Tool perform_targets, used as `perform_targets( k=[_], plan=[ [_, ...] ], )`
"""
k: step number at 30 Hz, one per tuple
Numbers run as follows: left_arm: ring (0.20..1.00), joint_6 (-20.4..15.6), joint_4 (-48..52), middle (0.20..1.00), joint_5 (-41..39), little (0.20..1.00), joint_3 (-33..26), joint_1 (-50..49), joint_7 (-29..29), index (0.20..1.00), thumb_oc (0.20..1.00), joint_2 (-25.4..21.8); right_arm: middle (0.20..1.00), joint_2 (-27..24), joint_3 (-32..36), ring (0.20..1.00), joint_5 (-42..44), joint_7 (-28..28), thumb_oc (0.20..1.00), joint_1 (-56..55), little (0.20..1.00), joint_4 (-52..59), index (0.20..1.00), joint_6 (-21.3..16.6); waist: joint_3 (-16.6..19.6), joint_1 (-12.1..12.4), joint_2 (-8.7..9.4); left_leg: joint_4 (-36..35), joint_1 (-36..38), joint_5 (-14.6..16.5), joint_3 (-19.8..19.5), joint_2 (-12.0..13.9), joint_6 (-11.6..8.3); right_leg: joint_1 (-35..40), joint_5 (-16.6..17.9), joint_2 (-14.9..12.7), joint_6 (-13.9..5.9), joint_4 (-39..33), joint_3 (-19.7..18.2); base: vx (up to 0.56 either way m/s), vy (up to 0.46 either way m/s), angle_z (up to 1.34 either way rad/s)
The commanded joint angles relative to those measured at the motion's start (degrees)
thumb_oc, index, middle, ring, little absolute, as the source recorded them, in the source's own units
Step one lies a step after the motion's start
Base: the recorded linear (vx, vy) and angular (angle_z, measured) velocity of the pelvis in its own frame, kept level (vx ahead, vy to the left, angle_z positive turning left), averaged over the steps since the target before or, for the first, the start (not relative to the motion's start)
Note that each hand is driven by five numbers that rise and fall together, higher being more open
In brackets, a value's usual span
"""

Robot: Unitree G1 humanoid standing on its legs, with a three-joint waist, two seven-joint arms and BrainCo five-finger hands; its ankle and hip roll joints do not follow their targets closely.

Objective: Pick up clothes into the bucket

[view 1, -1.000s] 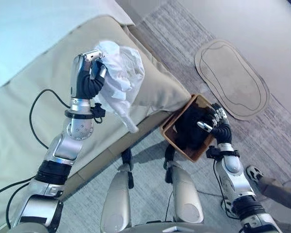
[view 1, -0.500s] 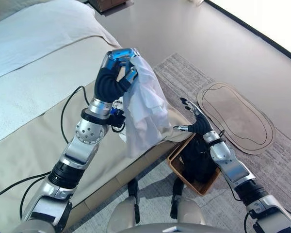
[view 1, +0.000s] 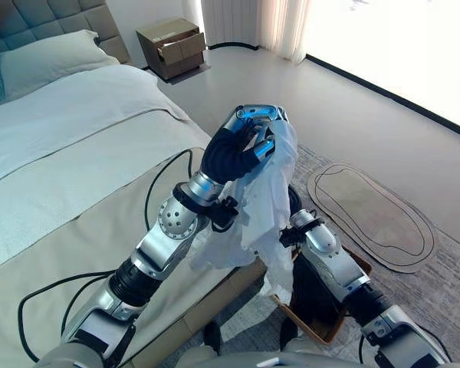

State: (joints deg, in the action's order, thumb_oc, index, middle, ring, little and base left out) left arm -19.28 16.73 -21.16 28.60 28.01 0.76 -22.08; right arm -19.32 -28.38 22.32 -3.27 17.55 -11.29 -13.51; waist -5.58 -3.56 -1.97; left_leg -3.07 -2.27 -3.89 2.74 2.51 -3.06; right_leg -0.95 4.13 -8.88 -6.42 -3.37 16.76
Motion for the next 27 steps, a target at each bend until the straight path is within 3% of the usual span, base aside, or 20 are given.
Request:
perform_targets(
  k=[1, 2, 7, 15, 24, 26, 27],
  plan=[
    [0.200, -1.70, 1.51, 0.200, -1.57, 0.200, 1.50, 6.24, 0.46, 0.200, 0.200, 1.31, 0.492, 2.25, -1.64, 0.492, 4.52, -3.66, 0.492, 3.16, 0.492, 5.47, 0.492, -1.62, 3.25, 1.25, 2.80, -0.46, -0.38, -0.25, 0.25, 2.25, -1.30, -0.19, 0.69, -4.06, -4.79, 2.44, -1.34, 0.04, -0.021, -0.01],
    [0.200, -1.75, 1.15, 0.200, -1.09, 0.200, 1.42, 6.32, 0.49, 0.200, 0.200, 1.33, 0.200, 1.76, -2.02, 0.200, 5.67, -5.29, 0.200, 2.56, 0.200, 6.14, 0.200, -1.50, 3.53, 1.27, 2.83, -0.63, -0.15, -0.28, 0.22, 2.29, -1.39, 0.09, 0.67, -4.03, -4.77, 2.32, -1.20, 0.00, 0.000, 0.00],
    [0.200, -1.87, 1.39, 0.200, -0.72, 0.200, 0.10, 5.32, 1.28, 0.200, 0.200, 0.39, 0.200, 0.25, -1.96, 0.200, 6.25, -7.28, 0.200, 0.29, 0.200, 6.24, 0.200, -0.97, 4.13, 1.28, 2.83, -0.84, 0.28, -0.23, 0.21, 2.38, -1.46, 0.61, 0.64, -3.98, -4.86, 2.02, -0.82, 0.00, 0.000, 0.00],
    [0.200, -2.62, 1.04, 0.200, 1.20, 0.200, -4.89, 3.24, 0.65, 0.200, 0.200, -1.86, 0.200, -2.26, 4.31, 0.200, 5.00, -6.79, 0.200, -7.67, 0.200, 4.49, 0.200, -1.01, 5.16, 0.79, 3.16, -0.96, 0.96, -0.03, 0.28, 2.46, -1.58, 1.41, 0.53, -3.75, -4.96, 1.90, -0.55, 0.00, 0.000, 0.00],
    [0.200, -3.22, -0.71, 0.200, 2.37, 0.200, -11.21, -2.59, -0.41, 0.200, 0.200, -3.43, 0.200, 0.91, 12.42, 0.200, 18.03, -9.59, 0.200, -15.12, 0.200, 2.31, 0.200, -1.69, 5.77, 0.26, 3.25, -0.88, 1.22, -0.04, 0.46, 2.86, -1.76, 1.57, 0.30, -3.29, -4.71, 1.81, -0.70, 0.00, 0.000, 0.00],
    [0.200, -3.04, -2.01, 0.200, 4.54, 0.200, -12.28, -4.21, -0.94, 0.200, 0.200, -3.52, 0.200, 1.18, 13.19, 0.200, 20.68, -11.17, 0.200, -16.77, 0.200, 3.08, 0.200, -1.61, 5.84, 0.09, 3.33, -0.90, 1.29, -0.03, 0.50, 2.95, -1.80, 1.51, 0.30, -3.13, -4.65, 1.81, -0.86, 0.00, 0.000, 0.00],
    [0.200, -2.88, -3.94, 0.200, 8.62, 0.200, -12.82, -5.75, -2.25, 0.200, 0.200, -3.39, 0.200, 2.30, 13.43, 0.200, 26.61, -14.17, 0.200, -18.03, 0.200, 3.81, 0.200, -0.57, 5.85, -0.12, 3.45, -0.99, 1.36, -0.08, 0.69, 3.06, -1.89, 1.44, 0.32, -3.00, -4.60, 1.73, -1.08, 0.00, 0.000, 0.00]
  ],
)
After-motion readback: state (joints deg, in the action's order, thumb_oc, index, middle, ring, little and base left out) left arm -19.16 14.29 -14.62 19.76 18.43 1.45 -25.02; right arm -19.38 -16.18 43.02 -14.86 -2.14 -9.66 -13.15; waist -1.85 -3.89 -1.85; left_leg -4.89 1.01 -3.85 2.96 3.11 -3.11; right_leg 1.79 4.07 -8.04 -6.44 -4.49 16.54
